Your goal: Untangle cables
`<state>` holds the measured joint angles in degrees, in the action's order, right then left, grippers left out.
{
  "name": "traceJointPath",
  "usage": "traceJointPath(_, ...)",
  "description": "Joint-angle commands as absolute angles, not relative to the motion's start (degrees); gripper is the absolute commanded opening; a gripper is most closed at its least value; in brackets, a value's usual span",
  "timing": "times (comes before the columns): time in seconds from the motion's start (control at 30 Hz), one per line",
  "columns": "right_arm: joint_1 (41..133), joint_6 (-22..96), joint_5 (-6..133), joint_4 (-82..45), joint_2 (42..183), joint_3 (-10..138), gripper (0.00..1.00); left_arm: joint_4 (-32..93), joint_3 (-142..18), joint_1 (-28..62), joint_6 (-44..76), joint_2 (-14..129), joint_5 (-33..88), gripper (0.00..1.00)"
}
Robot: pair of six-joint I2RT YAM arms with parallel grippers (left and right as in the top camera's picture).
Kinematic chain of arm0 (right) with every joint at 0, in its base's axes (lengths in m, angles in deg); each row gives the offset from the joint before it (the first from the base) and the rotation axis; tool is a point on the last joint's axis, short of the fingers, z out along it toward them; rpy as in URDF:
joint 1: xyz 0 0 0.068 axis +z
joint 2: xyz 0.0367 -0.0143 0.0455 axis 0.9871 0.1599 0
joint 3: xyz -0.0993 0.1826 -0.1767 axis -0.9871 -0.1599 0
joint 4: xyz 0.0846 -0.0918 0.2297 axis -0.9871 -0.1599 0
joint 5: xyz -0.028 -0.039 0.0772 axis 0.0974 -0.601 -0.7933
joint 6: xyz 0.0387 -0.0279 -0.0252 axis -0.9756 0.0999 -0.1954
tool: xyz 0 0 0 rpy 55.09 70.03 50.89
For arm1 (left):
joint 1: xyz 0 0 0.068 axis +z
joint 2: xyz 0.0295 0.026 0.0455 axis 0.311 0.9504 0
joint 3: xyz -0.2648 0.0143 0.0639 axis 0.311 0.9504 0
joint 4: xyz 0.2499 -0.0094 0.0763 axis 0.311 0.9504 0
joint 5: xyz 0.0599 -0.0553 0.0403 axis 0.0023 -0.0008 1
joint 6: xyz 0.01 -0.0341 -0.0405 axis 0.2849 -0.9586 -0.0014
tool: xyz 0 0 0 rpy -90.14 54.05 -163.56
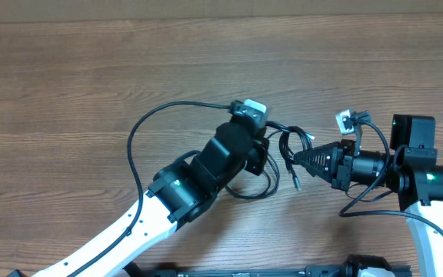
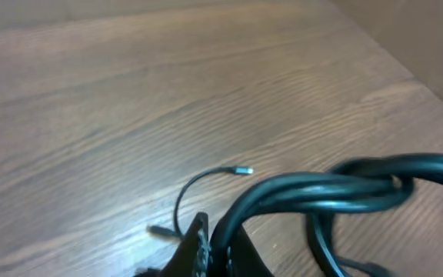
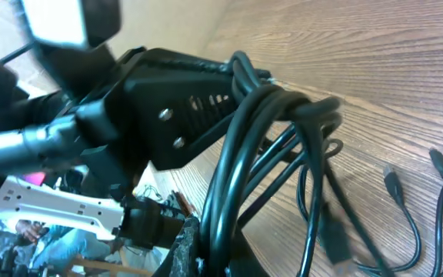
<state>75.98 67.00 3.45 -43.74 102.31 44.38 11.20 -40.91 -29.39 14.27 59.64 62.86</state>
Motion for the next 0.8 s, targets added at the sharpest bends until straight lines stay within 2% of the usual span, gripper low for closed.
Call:
traceJointPath(0.0, 76.3, 72.7, -2.1, -45.1, 101.9, 44.5, 0.04, 13.3, -42.1, -24.1, 5.8, 59.9, 70.6, 0.04)
traceJointPath(0.37, 76.3, 75.2, -3.5, -45.9, 101.9, 44.5, 0.04, 15.9, -42.1, -22.3, 2.6, 59.9, 68.6, 0.04)
traceJointPath(0.6, 76.3, 83.2, -6.8, -49.5, 101.9, 44.5, 0.04, 17.6, -42.1, -21.0, -6.4, 59.9, 68.8, 0.04)
traceJointPath(0.7, 76.3, 83.1, -6.8, -49.4, 101.9, 44.5, 0.04, 17.8, -42.1, -20.2, -10.6, 59.9, 68.5, 0.04)
traceJointPath(0.77, 76.3, 83.1, -6.8, -49.4, 101.9, 44.5, 0.04, 16.7, -42.1, -20.3, -8.1, 59.9, 66.2, 0.04)
